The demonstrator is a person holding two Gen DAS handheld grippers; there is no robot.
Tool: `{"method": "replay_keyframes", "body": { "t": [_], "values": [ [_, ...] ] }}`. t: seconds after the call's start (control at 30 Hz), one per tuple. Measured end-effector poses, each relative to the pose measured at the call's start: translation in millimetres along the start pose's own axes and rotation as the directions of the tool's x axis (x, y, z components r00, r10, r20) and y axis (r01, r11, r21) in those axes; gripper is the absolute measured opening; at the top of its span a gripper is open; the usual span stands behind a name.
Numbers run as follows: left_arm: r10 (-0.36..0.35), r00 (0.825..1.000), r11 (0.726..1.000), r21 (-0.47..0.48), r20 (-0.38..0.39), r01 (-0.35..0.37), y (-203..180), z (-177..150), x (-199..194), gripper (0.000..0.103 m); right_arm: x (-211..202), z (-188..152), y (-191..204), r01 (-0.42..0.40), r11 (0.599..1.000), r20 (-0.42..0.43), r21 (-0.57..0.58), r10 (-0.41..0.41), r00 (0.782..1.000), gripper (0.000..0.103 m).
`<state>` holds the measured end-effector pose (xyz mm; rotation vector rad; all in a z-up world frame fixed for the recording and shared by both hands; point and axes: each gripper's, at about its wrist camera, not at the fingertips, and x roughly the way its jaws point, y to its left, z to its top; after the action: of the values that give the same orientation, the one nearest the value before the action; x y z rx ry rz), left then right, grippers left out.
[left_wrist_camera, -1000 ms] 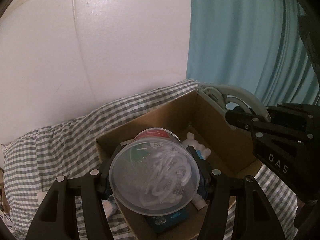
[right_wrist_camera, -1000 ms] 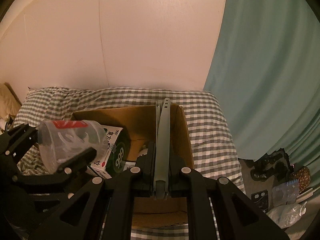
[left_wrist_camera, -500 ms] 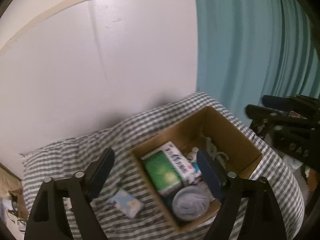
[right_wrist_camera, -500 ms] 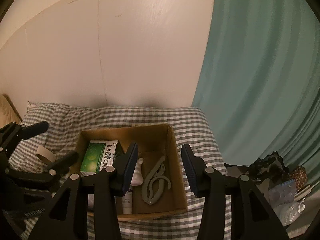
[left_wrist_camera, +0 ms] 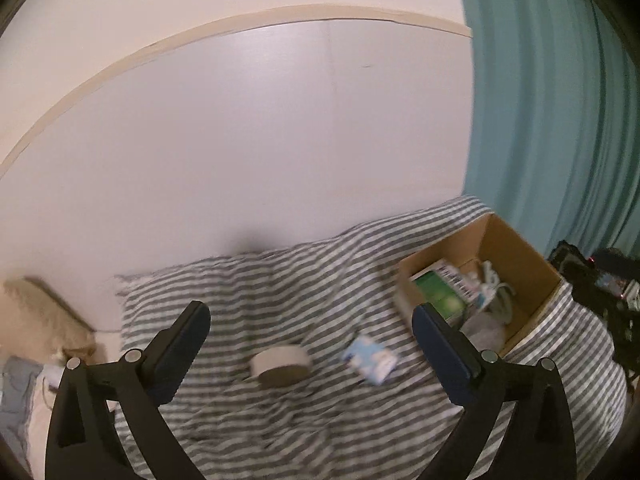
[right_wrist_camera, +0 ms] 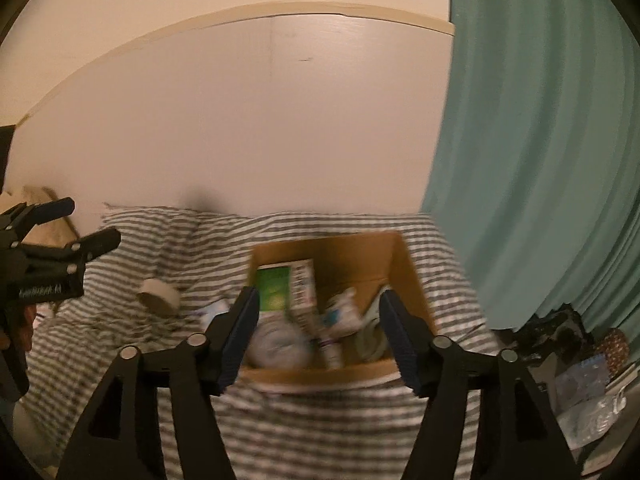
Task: Organize objects
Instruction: 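Place the cable and plastic cup into the cardboard box and release, then grasp the floral tissue pack with the right tool while the left tool grasps the tape roll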
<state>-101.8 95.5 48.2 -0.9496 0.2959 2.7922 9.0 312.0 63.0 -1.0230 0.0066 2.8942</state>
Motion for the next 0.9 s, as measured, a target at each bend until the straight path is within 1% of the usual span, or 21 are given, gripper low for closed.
{"method": "replay_keyframes", "body": {
  "t": [0.17,0.27,0.33,0.43,0.5,0.6,0.73,0.8,0.9],
  "values": [
    [0.044,0.999,0.997,-0.056,-0.006,-0.045,41,-32,-9,0.103,-2,-22,43,-0.082,0.997,-0.027,0.003,0.082,0.996,0.074],
    [0.059,0.998,0.995,-0.081,-0.016,-0.061,59,-56,-4,0.103,11,-35,71,-0.109,0.994,-0.066,-0.009,0.108,0.992,0.077],
    [0.066,0.997,0.993,-0.098,-0.042,-0.069,72,-73,6,0.103,21,-42,93,-0.109,0.993,-0.083,-0.042,0.105,0.991,0.078],
    [0.077,0.991,0.989,-0.119,-0.106,-0.089,85,-98,31,0.103,41,-45,124,-0.111,0.989,-0.093,-0.097,0.102,0.991,0.08],
    [0.089,0.986,0.986,-0.128,-0.139,-0.107,93,-110,47,0.103,62,-51,143,-0.112,0.986,-0.118,-0.125,0.097,0.988,0.081],
    [0.102,0.979,0.981,-0.144,-0.177,-0.128,102,-127,70,0.103,99,-60,158,-0.102,0.985,-0.167,-0.141,0.077,0.983,0.081],
    [0.086,0.973,0.983,-0.143,-0.216,-0.118,106,-139,95,0.103,143,-68,171,-0.078,0.987,-0.24,-0.142,0.042,0.97,0.081],
    [0.075,0.97,0.985,-0.136,-0.233,-0.108,107,-143,107,0.103,164,-70,177,-0.053,0.985,-0.273,-0.167,0.006,0.962,0.081],
    [0.071,0.964,0.984,-0.139,-0.254,-0.109,109,-146,125,0.103,195,-66,181,-0.023,0.978,-0.302,-0.205,-0.041,0.953,0.081]
  ]
}}
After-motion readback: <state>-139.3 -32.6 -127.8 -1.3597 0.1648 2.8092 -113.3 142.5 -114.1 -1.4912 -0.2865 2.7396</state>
